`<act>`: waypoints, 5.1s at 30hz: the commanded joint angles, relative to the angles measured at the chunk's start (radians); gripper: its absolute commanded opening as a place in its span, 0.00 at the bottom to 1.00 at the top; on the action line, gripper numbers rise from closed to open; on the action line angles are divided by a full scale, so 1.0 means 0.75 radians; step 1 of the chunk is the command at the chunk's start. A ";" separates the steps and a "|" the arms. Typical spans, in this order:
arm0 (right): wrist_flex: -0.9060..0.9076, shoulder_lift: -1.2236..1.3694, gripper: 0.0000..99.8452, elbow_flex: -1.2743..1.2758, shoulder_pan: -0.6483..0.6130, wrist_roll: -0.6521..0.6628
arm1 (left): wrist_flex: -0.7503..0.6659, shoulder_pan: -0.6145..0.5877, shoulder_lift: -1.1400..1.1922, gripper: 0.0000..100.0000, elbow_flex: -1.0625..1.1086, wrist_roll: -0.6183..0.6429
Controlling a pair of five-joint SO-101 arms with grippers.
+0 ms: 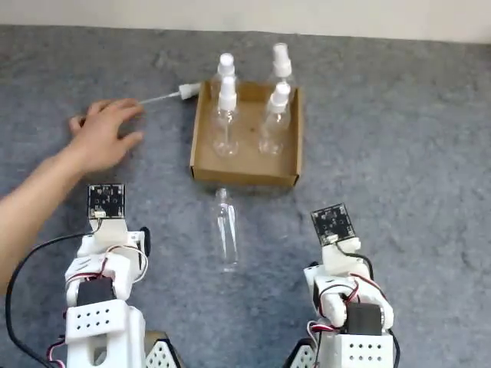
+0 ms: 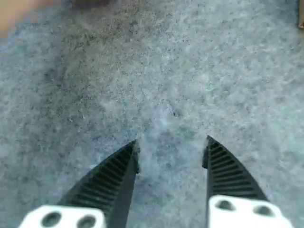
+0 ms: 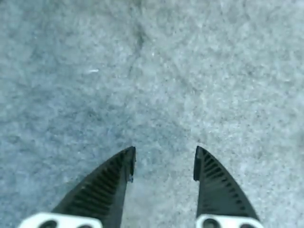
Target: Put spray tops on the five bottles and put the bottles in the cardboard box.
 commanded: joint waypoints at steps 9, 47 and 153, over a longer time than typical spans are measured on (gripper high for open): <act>0.005 -0.009 0.15 0.228 0.015 0.014 | 0.008 -0.013 -0.011 0.17 0.032 -0.012; 0.005 -0.009 0.15 0.228 0.015 0.014 | 0.008 -0.019 -0.011 0.17 0.034 -0.008; -0.111 0.639 0.17 -0.821 -0.165 -0.092 | 0.008 0.001 -0.011 0.16 0.034 -0.012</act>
